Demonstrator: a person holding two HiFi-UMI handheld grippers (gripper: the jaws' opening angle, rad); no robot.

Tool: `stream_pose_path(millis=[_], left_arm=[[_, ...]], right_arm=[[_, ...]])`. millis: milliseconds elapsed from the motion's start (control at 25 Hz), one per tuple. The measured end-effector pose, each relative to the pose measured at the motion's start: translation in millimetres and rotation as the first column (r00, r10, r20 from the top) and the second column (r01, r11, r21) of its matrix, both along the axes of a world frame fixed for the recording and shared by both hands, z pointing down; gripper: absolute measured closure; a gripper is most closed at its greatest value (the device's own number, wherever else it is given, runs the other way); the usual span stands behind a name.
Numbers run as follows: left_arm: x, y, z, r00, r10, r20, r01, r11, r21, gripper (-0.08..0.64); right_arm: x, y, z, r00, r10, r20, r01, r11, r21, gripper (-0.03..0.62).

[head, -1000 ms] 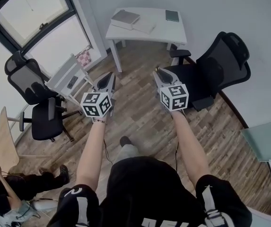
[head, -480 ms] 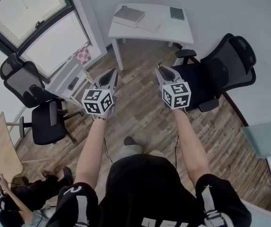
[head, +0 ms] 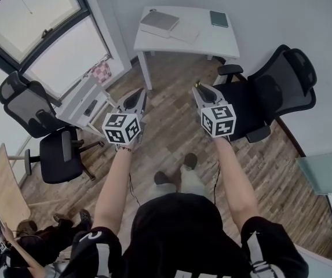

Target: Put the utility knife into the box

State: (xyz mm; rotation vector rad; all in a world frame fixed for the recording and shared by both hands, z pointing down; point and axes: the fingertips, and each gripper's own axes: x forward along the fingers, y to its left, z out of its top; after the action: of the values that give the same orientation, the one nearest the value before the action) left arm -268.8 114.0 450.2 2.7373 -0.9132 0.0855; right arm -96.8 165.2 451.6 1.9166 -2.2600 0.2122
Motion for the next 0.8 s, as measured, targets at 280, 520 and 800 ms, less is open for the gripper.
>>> stream_pose_path(millis=[280, 520, 800], left_arm=[[28, -34, 6, 1.000, -0.017, 0.021, 0.017, 1.000, -0.003, 0.534], [64, -77, 2, 0.999, -0.041, 0.033, 0.041, 0.999, 0.001, 0.534], [115, -126, -4, 0.996, -0.077, 0.048, 0.076, 0.997, 0.018, 0.534]], right_arm=[[30, -37, 7, 1.000, -0.021, 0.010, 0.021, 1.000, -0.001, 0.523], [69, -87, 2, 0.999, -0.053, 0.014, 0.053, 0.999, 0.004, 0.523], [118, -140, 7, 0.995, -0.099, 0.032, 0.099, 0.995, -0.001, 0.523]])
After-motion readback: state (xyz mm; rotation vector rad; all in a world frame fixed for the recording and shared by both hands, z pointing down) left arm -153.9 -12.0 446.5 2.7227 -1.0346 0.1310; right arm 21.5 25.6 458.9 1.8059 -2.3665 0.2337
